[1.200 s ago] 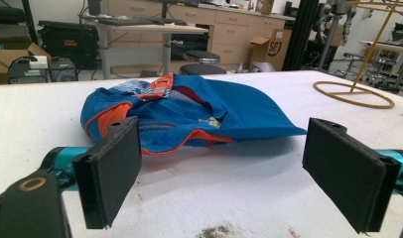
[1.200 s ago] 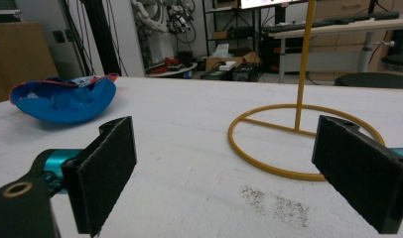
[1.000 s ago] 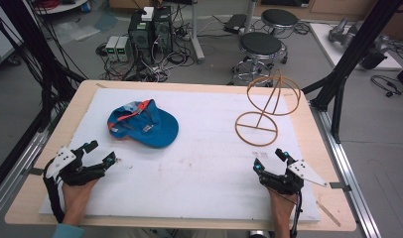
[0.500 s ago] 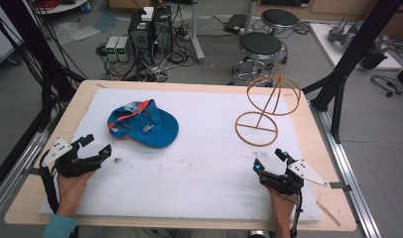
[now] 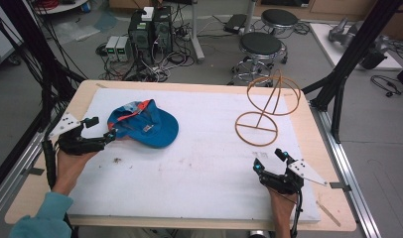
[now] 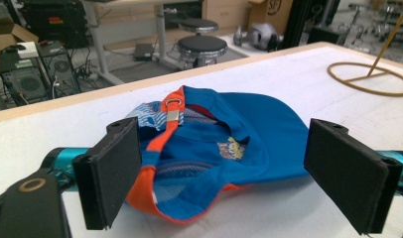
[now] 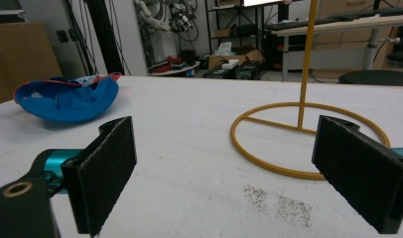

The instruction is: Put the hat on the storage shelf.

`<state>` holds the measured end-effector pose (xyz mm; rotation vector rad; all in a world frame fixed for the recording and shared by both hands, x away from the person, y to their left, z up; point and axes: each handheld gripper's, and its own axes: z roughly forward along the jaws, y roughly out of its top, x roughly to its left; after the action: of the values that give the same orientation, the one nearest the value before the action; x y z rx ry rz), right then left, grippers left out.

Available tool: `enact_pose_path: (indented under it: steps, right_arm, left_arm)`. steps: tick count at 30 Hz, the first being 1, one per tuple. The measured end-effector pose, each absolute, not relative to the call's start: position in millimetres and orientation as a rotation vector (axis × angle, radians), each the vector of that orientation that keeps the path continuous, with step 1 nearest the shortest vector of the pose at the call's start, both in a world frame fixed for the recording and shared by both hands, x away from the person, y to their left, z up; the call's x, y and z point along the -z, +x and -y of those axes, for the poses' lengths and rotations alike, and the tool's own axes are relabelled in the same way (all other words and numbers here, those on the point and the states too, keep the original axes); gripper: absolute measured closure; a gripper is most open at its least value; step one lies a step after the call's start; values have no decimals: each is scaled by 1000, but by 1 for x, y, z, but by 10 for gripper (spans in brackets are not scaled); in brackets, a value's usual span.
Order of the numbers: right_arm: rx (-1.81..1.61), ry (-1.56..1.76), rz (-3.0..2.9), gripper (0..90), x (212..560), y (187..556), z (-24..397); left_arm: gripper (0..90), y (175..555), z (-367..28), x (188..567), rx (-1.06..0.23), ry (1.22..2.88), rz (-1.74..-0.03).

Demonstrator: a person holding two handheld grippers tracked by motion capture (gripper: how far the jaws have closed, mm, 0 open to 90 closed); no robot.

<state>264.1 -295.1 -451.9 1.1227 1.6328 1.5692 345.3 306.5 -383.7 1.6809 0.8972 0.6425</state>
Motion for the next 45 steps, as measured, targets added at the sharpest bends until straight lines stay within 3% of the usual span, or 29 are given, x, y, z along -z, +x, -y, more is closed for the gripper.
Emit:
enact_pose_path:
  steps: [8, 20, 45]
  right_arm:
    - [-1570, 1132, -1632, 93, 452, 264, 296]
    - [-1571, 1136, -1631, 93, 452, 264, 296]
    - [-1581, 1150, -1622, 92, 452, 265, 297]
  left_arm:
    - [156, 372, -296, 371, -657, 1819, -945]
    - [238, 408, -284, 366, -639, 1946, -965]
    - [300, 443, -279, 410, -604, 2095, -1058]
